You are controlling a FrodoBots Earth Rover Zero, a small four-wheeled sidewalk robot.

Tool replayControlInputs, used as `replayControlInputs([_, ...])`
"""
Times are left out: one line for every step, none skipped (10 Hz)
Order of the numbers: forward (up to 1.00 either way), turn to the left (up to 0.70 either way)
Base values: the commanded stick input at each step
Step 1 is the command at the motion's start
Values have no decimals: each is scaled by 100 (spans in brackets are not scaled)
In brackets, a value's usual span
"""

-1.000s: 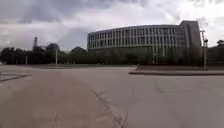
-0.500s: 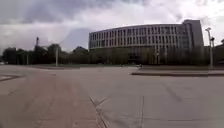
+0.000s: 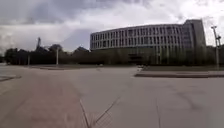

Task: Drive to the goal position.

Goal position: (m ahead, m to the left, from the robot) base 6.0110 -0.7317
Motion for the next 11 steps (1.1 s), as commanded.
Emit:
replayControlInputs([100, 0])
replayControlInputs([100, 0])
replayControlInputs([100, 0])
replayControlInputs([100, 0])
replayControlInputs([100, 0])
replayControlInputs([100, 0])
replayControlInputs([100, 0])
replayControlInputs([100, 0])
replayControlInputs([100, 0])
replayControlInputs([100, -19])
replayControlInputs([100, -27])
